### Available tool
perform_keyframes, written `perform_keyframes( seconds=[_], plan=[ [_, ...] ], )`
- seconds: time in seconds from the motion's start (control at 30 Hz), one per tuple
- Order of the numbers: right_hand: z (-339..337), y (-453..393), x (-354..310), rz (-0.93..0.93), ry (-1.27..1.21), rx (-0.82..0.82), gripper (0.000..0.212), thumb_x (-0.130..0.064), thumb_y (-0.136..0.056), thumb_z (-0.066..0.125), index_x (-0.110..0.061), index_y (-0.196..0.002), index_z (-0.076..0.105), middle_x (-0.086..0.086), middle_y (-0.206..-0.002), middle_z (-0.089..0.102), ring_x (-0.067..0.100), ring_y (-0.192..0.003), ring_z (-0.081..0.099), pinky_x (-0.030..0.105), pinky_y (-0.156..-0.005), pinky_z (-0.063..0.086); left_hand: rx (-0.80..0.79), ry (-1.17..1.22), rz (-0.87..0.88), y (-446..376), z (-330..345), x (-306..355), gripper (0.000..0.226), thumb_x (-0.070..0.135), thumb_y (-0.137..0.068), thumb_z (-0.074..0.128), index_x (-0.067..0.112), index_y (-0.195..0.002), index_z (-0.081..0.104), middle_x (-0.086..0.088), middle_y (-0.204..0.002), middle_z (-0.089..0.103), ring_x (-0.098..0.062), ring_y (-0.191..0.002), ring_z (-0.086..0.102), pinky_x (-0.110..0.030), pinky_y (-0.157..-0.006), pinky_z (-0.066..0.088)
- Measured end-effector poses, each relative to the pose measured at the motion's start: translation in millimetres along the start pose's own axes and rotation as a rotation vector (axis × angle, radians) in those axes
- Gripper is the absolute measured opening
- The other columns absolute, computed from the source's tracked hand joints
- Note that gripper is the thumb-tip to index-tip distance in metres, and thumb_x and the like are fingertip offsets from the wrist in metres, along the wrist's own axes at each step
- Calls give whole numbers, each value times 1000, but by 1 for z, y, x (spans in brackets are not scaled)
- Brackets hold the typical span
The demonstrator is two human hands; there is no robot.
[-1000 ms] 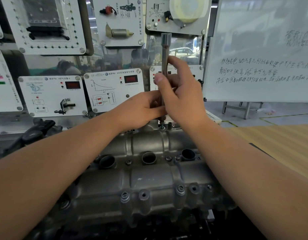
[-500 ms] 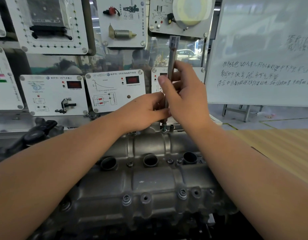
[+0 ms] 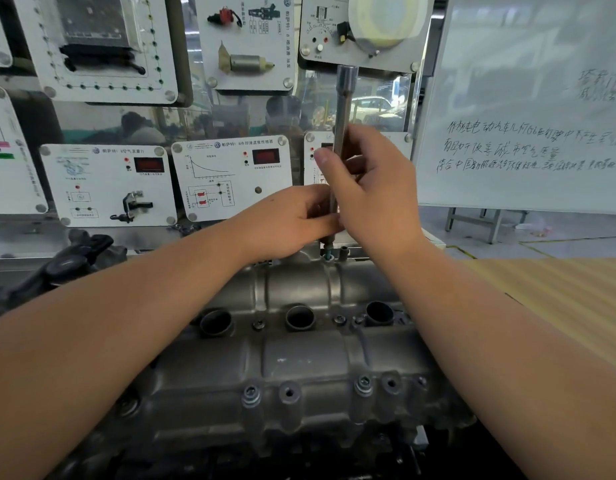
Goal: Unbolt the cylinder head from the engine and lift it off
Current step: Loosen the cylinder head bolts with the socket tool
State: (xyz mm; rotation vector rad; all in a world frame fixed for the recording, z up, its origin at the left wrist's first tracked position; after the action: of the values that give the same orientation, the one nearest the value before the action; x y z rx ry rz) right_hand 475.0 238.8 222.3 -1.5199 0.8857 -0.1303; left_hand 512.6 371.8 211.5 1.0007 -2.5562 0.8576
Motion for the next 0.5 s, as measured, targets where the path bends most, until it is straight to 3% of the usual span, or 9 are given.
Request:
perform_keyframes(
  seconds=[0.07, 0.13, 0.2, 0.27, 0.33, 0.43, 0.5],
  plan=[
    [0, 0, 1, -18, 19, -6, 23, -26, -98, 58, -5, -89, 62, 6, -74, 61, 25, -73, 58, 46, -70, 50, 7, 27, -16, 1, 0, -1, 23, 40, -103, 54, 21, -109, 65, 17, -80, 71, -8, -65, 64, -29, -60, 50],
    [0, -1, 3, 28, -39, -35, 22, -24, -101, 53, -8, -89, 61, 3, -72, 65, 19, -68, 61, 46, -67, 52, 10, 53, -27, 1, 0, -3, 23, 39, -104, 51, 23, -113, 65, 8, -91, 74, -26, -84, 69, -47, -77, 55],
    [0, -2, 5, 70, -64, -57, 23, -26, -103, 48, -16, -117, 63, -8, -76, 69, 2, -65, 62, 36, -68, 57, 6, 35, -22, 1, 0, -2, 25, 40, -104, 52, 22, -113, 66, 4, -93, 74, -30, -88, 69, -52, -85, 53],
    [2, 0, 4, 80, -60, -72, 51, -27, -105, 45, -21, -154, 37, -12, -82, 72, 0, -72, 66, 24, -71, 56, 10, 15, -27, 0, -1, -2, 27, 40, -102, 54, 19, -115, 65, 4, -96, 74, -23, -90, 69, -51, -87, 53],
    [3, 1, 4, 74, -75, -83, 57, -27, -105, 46, -21, -159, 27, -4, -88, 75, 8, -82, 70, 25, -75, 55, 20, 5, -25, 0, -1, -1, 28, 41, -101, 57, 19, -117, 64, 3, -101, 73, -17, -94, 69, -48, -90, 53],
    [3, 1, 2, 42, -67, -56, 49, -30, -101, 57, -16, -147, 47, -8, -94, 72, 4, -86, 67, 20, -77, 53, 27, -2, -16, 0, -1, -1, 26, 43, -99, 59, 23, -115, 64, 4, -99, 73, -11, -89, 68, -44, -86, 54],
    [2, 0, 2, -15, -49, -21, 29, -26, -99, 61, -13, -125, 63, -13, -82, 66, 4, -77, 62, 21, -70, 51, 19, 19, -11, 1, 0, -1, 26, 41, -100, 59, 19, -113, 65, 6, -95, 73, -12, -84, 69, -47, -80, 54]
  ],
)
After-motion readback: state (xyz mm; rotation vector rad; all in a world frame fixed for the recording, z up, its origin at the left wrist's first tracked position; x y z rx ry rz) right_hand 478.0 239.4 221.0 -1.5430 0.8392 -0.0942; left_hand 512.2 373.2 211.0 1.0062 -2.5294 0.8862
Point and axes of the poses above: each hand's wrist, its own y-axis away from the middle knuckle, its own z-axis out of the palm, x = y × z, the point moved 2 cm from there along -y, towards the middle knuckle
